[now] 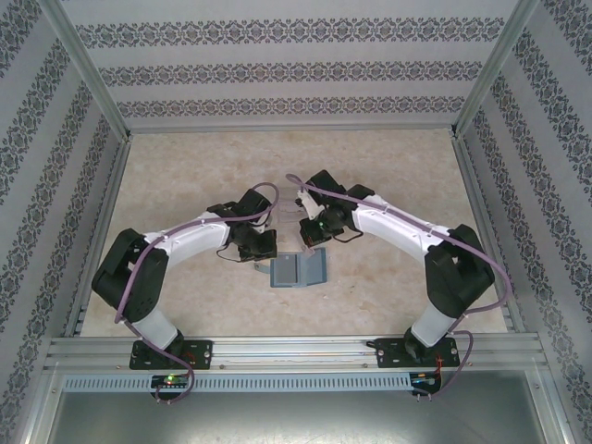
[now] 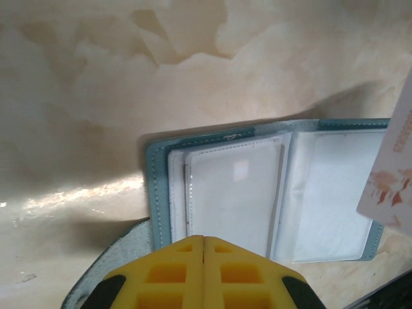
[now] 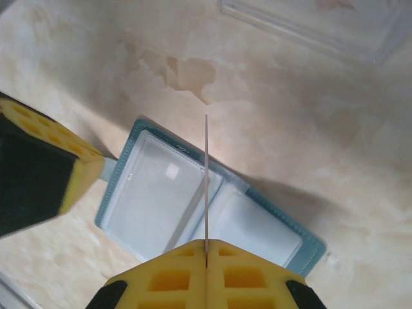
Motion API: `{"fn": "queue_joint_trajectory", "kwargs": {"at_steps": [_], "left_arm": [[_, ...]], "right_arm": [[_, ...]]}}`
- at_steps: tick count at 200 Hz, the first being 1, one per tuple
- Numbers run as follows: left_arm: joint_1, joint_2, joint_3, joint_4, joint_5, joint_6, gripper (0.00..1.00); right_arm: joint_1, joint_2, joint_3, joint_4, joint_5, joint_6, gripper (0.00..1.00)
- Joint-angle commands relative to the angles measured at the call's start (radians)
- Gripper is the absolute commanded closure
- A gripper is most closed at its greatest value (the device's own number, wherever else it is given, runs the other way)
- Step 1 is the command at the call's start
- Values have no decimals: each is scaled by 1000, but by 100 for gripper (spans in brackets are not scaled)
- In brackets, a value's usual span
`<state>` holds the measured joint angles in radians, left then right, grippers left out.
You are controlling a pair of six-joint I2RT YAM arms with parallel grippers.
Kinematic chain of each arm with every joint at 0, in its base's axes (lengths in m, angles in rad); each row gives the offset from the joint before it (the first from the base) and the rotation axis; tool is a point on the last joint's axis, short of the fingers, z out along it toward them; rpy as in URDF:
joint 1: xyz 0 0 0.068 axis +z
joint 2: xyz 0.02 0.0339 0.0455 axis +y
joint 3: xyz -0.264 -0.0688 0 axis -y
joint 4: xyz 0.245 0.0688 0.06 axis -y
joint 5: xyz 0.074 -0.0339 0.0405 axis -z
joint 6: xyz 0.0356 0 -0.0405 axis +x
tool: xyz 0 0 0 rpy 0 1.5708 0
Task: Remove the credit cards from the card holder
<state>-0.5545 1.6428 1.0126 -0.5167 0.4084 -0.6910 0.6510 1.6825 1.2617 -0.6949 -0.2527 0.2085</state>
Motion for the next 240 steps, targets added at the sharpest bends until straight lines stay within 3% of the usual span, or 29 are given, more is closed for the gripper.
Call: {"fn": "queue_joint_trajectory", "kwargs": {"at_steps": [1,113,175,240], "left_arm": [[20,-37,-37,-25,-27,14,97],[58,-82,-135,21,-20,-4,98],[70,-125,-186,27,-26,-22,98],[83,-168,-215,9,-45,-33,98]], "right_arm": [[-7,43,85,-98,-19,-260,97],[-39,258,460,-389,89,-937,98],[-41,425,696,-535,175,-1105,99],[-44,566,917,-599,197,-1180,99]]}}
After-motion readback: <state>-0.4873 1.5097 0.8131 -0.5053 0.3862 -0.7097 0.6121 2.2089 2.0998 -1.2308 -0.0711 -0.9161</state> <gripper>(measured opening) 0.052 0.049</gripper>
